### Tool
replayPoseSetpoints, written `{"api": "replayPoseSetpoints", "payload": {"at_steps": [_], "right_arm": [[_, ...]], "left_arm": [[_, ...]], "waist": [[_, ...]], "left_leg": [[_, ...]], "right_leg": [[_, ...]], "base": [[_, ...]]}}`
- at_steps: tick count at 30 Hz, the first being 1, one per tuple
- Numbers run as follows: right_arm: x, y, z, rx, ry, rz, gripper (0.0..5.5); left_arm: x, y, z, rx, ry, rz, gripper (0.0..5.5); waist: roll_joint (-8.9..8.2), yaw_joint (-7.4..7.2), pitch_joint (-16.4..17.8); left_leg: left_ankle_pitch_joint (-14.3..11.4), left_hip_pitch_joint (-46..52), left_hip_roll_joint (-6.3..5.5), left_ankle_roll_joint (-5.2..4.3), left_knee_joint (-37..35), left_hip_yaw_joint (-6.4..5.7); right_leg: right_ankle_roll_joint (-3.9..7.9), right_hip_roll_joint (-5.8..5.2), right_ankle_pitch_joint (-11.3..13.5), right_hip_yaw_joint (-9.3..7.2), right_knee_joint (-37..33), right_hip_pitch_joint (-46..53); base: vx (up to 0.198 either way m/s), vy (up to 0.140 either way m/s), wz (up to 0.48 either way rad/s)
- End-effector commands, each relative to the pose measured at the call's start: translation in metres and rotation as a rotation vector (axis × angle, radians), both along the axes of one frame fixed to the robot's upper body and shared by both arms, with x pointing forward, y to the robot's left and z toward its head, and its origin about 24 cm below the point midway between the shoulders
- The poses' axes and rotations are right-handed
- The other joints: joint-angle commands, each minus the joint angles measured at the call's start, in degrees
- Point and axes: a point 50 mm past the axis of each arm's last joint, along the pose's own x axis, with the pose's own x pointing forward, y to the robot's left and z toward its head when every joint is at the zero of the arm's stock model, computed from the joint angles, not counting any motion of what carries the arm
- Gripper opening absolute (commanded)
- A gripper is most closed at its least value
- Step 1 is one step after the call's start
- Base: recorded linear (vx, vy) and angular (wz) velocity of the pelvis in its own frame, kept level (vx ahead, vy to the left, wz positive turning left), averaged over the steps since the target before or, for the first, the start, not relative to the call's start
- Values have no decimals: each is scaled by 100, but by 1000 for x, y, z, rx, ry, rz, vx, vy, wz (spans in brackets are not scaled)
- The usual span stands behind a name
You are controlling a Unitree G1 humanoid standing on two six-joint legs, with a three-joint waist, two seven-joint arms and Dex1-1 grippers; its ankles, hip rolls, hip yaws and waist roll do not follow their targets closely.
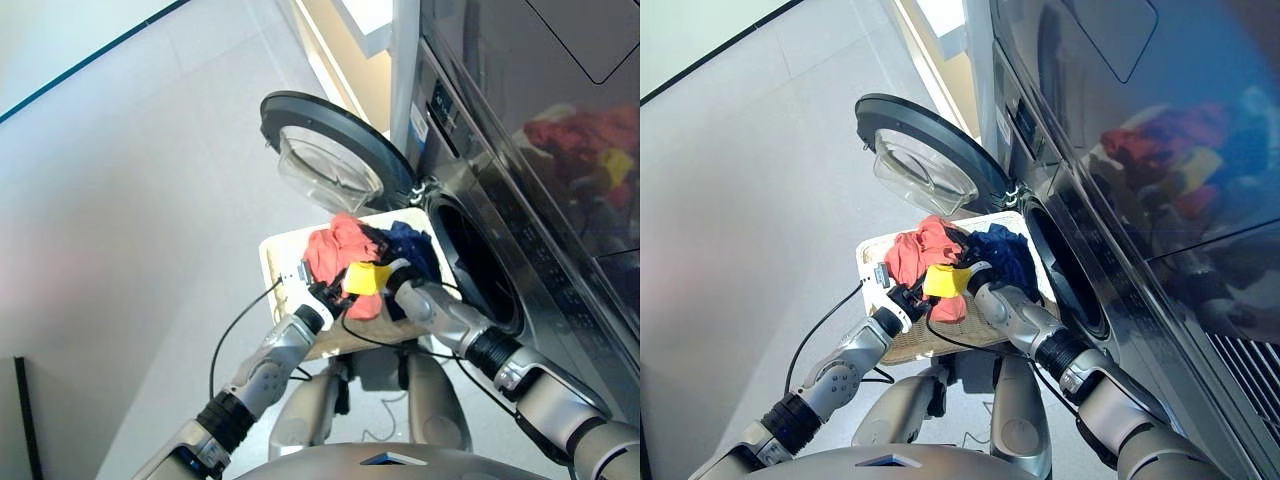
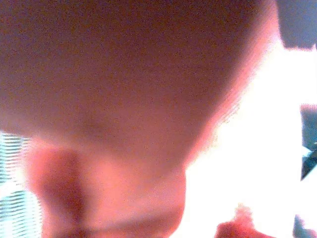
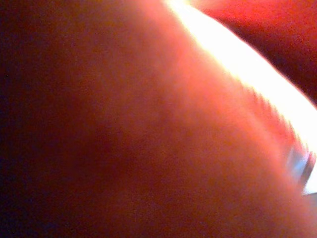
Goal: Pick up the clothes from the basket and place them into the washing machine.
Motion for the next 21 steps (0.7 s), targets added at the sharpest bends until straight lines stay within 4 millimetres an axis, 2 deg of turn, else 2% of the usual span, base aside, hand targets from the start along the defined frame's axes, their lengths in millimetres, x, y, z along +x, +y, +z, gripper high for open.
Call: {"api": "replayPoseSetpoints", "payload": {"at_steps": [1,7,11,16,21], "right_arm": [[-7,59,44,361,-11,139,0],[-10,51,31,577,156,31,0],[-13,42,23,709,227,-52,0],[-14,19,14,853,254,-201,0],[-11,-3,18,918,199,-292,0]], "left_arm": [[-14,-40,33,-113,-151,-193,550],[-1,-29,44,-56,-228,-126,550],[9,-11,50,-30,-278,-31,550],[19,24,49,-54,-270,253,550],[18,64,41,-98,-225,576,550]], "waist": [[-228,36,-187],[-154,17,-198],[-47,23,-188],[18,28,-170],[-13,88,-145]], "left_leg": [[-82,-217,-214,32,370,137],[-57,-299,-235,29,380,165],[-71,-315,-244,28,384,198],[-64,-384,-241,24,406,236],[-55,-450,-247,9,418,211]], "right_leg": [[467,-1,-57,226,-349,451],[460,-5,-26,260,-324,350],[455,-9,-31,309,-276,276],[440,-12,-18,337,-255,189],[407,-10,-28,323,-219,109]], "base": [[0,0,0],[0,0,0],[0,0,0],[0,0,0],[0,0,0]]}}
